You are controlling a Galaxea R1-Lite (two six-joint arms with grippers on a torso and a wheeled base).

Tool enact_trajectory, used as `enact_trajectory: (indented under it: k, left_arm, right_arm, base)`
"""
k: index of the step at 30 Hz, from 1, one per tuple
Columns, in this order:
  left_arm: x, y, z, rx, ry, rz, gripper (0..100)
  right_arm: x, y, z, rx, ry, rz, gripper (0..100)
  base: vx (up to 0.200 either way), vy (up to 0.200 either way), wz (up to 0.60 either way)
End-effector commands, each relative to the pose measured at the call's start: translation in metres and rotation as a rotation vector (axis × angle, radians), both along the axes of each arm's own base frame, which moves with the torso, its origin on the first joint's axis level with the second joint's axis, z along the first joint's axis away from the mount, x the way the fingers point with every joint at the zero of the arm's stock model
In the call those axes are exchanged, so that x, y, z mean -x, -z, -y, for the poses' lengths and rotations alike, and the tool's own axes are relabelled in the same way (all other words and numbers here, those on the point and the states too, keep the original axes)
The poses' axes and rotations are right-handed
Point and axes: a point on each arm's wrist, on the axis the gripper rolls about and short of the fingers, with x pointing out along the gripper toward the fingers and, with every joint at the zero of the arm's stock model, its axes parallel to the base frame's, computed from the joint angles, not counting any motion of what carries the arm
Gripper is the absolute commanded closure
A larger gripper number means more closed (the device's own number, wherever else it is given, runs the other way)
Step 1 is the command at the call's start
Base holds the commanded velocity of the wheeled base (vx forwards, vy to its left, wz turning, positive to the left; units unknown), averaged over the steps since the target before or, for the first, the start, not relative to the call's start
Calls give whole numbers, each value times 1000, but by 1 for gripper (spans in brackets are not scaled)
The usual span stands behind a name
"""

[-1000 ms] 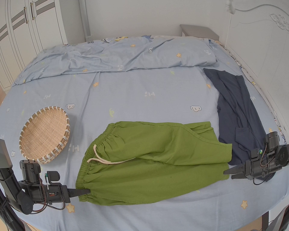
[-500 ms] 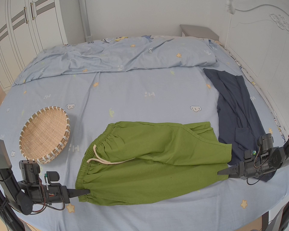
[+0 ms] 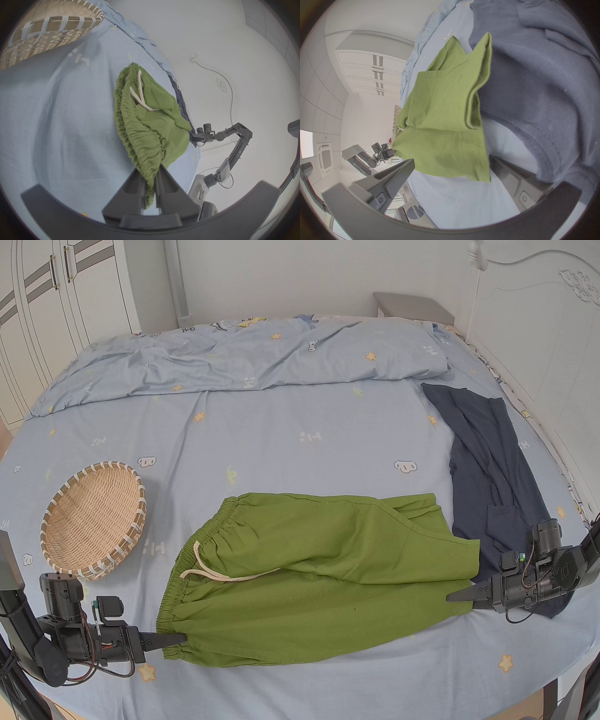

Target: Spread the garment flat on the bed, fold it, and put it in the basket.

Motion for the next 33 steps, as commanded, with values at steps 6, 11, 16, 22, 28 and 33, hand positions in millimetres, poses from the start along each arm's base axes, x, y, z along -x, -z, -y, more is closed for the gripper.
enact_trajectory:
  k: [6, 11, 16, 22, 28, 33]
  left_arm:
    - [-2, 1, 0, 0, -1, 6, 100]
    - [-1, 0, 0, 0, -1, 23, 100]
    - [-3, -1, 0, 3, -4, 26, 100]
    - [-10, -4, -1, 10, -14, 26, 100]
    - [-13, -19, -4, 13, -28, -12, 100]
    - [-14, -56, -11, 9, -65, -151, 100]
  right_arm:
    - [0, 4, 5, -24, 9, -18, 100]
    - [1, 4, 6, -24, 13, -19, 100]
    - [2, 1, 10, -24, 29, -14, 100]
    - [16, -32, 11, -11, 40, 60, 100]
    - [34, -63, 7, -5, 27, 46, 100]
    - [44, -64, 3, -7, 16, -10, 100]
  base:
    - [0, 0, 0]
    - [0, 0, 0]
    - [0, 0, 0]
    - [0, 0, 0]
    - [0, 0, 0]
    - [0, 0, 0]
